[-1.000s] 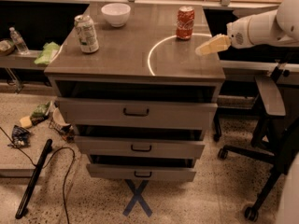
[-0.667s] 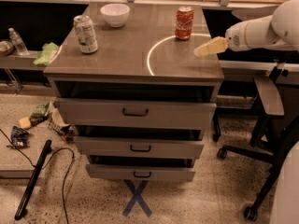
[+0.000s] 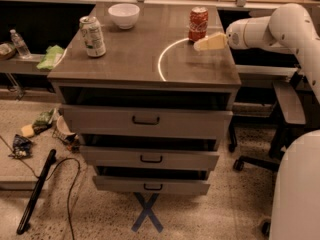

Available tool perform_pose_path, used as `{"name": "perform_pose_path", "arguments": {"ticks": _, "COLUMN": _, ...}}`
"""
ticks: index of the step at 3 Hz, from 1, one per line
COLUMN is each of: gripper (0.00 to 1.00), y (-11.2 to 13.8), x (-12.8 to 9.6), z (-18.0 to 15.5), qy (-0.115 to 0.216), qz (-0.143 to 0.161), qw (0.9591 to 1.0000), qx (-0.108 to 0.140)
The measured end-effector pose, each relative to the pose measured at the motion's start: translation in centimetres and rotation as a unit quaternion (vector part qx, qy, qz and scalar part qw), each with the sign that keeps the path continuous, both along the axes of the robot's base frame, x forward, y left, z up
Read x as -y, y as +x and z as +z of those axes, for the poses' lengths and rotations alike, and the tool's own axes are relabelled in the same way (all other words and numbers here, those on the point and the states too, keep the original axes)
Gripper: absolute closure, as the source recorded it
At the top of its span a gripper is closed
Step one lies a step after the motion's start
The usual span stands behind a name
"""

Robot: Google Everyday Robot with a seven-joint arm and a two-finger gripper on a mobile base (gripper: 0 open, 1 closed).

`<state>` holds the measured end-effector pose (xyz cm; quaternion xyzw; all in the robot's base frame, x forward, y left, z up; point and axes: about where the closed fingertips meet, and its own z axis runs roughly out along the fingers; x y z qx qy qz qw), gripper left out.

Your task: Move coke can near 7up can

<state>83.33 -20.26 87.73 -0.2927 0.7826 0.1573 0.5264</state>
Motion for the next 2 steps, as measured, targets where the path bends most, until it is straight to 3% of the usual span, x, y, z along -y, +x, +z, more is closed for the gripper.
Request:
{"name": "perform_pose_path", "arguments": {"ticks": 1, "gripper": 0.03, "y": 5.5, "x": -2.2, "z": 1.0, "qy": 0.018, "qz": -0.016, "qw": 0.9987, "qx": 0.045}}
{"name": "perform_pose_path", "arguments": {"ticks": 2, "gripper": 0.06, "y": 9.0, "x": -3.6, "z": 1.1, "qy": 0.033, "qz": -0.027, "qw": 0.9969, "qx": 0.066}}
